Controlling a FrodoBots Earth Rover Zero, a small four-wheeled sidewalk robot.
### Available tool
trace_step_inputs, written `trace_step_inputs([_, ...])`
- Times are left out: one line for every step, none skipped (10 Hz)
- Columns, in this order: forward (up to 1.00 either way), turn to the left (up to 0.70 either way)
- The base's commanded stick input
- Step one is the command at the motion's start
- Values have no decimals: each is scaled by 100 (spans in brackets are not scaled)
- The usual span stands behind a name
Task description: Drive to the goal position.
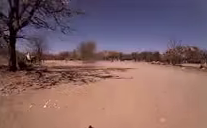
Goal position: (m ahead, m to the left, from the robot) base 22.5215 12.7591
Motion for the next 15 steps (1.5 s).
trace_step_inputs([100, 0])
trace_step_inputs([100, 0])
trace_step_inputs([100, 0])
trace_step_inputs([100, 0])
trace_step_inputs([100, 0])
trace_step_inputs([100, 0])
trace_step_inputs([100, 0])
trace_step_inputs([100, 0])
trace_step_inputs([100, 0])
trace_step_inputs([100, 0])
trace_step_inputs([100, 0])
trace_step_inputs([100, 0])
trace_step_inputs([100, 0])
trace_step_inputs([100, 0])
trace_step_inputs([100, 0])
